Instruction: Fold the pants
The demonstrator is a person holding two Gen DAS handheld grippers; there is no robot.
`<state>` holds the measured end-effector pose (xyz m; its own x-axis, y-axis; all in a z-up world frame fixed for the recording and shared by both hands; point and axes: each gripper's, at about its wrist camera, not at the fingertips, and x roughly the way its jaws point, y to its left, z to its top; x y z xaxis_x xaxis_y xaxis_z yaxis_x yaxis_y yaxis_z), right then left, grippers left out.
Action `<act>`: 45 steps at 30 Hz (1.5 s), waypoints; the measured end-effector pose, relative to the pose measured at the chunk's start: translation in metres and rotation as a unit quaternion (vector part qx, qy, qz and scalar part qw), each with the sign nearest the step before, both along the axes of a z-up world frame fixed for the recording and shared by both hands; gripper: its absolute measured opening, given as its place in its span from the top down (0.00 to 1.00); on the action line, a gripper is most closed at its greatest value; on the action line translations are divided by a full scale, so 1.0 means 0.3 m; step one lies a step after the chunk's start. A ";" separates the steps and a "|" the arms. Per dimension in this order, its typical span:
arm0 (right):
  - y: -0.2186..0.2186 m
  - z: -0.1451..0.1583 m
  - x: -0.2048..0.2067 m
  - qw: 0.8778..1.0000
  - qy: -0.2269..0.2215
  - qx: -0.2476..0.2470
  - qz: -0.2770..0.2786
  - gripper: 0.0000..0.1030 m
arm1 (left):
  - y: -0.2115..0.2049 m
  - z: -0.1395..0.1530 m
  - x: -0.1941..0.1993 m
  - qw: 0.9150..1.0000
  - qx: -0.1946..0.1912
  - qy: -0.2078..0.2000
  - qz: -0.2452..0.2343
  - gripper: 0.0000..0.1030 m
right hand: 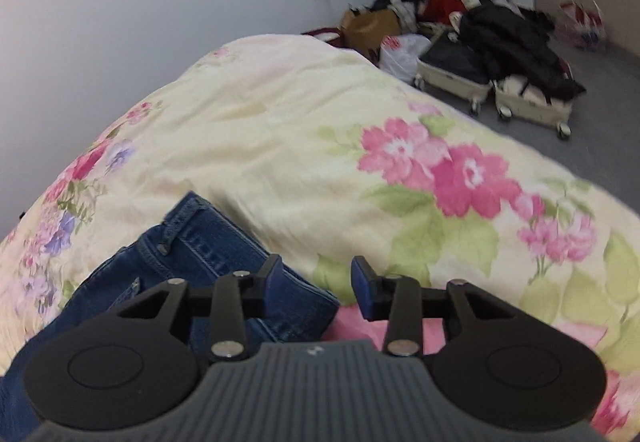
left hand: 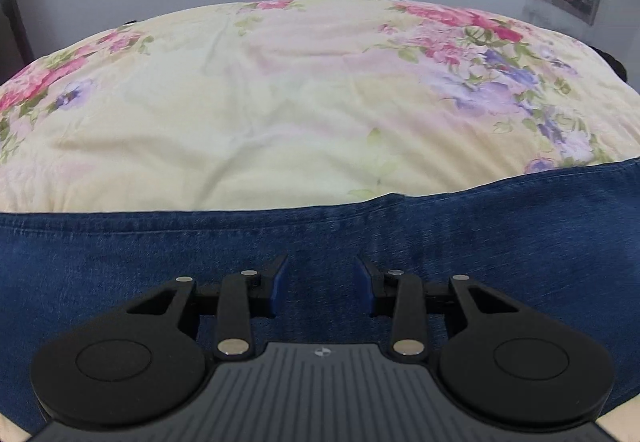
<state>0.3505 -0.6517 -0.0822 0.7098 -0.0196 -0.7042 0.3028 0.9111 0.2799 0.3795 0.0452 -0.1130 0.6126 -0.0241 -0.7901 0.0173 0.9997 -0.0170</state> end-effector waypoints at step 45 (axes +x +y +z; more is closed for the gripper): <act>0.136 -0.190 0.503 0.994 0.098 0.016 0.040 0.38 | 0.051 -0.094 0.141 0.999 0.012 0.031 -0.024 0.59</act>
